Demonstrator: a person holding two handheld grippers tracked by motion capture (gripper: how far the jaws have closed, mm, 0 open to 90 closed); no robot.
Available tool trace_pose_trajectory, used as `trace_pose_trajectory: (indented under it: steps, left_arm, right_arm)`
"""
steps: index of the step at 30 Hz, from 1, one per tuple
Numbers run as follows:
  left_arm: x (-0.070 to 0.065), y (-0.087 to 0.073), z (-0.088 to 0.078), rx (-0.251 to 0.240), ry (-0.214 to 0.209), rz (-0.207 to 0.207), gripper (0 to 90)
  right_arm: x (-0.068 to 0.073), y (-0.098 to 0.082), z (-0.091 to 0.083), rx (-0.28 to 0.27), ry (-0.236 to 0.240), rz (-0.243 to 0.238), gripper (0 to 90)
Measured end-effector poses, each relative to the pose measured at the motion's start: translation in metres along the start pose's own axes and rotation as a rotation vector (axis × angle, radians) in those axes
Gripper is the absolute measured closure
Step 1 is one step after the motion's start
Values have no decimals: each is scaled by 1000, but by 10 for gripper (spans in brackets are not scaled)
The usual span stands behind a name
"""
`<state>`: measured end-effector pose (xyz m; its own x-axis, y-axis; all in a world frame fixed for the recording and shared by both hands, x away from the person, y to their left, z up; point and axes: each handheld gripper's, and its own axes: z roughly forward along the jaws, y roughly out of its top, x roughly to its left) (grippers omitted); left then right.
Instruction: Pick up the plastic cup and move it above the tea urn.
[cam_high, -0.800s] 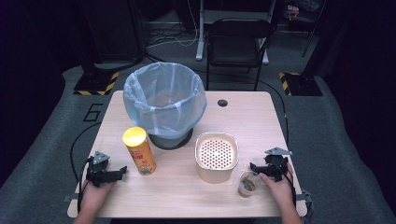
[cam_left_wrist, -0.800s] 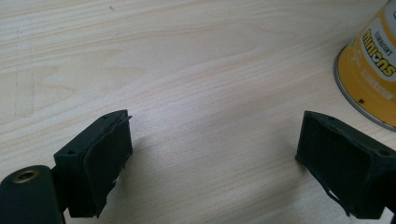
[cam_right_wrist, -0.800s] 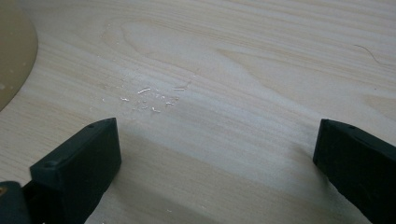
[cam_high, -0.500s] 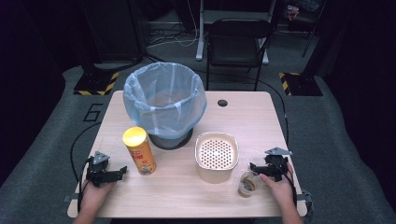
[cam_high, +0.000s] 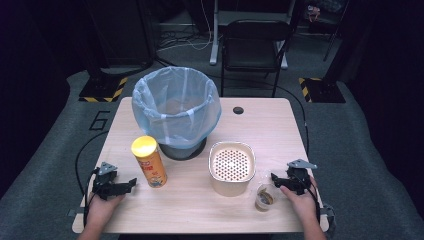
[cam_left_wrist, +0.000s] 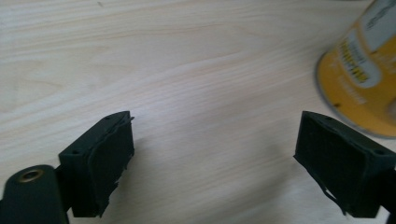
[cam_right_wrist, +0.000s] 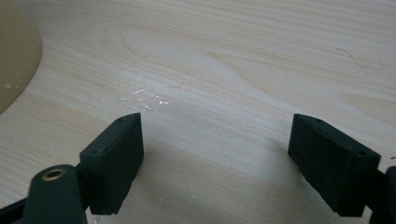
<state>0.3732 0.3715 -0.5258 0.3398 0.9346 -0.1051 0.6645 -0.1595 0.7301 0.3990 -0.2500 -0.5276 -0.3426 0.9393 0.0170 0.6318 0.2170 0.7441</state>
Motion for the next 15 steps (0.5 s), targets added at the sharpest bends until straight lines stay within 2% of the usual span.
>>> trace_pose_trajectory:
  steps: [2,5,6,7,9,11,14,15]
  left_arm:
    - [-6,3,-5,-35,-33,13,127]
    - [-11,5,-7,-52,-62,21,129]
    - [-17,7,-10,-61,-83,44,129]
    - [-18,8,-10,-70,-86,61,130]
    - [-23,9,-11,-76,-100,67,132]
    - [-25,10,-10,-79,-91,93,134]
    - [-26,9,-8,-66,-87,96,137]
    - [-25,9,-7,-60,-85,97,138]
  right_arm:
    - [0,0,0,-2,3,-8,182]
    - [0,-1,-1,-2,3,-8,182]
    - [0,-1,-1,-3,3,-8,182]
    - [0,-1,-1,-3,3,-7,182]
    - [1,-1,-1,-2,4,-7,183]
    - [1,-1,-2,1,11,-3,206]
    - [-1,1,-5,22,17,-24,282]
    - [0,2,-6,28,23,-7,310]
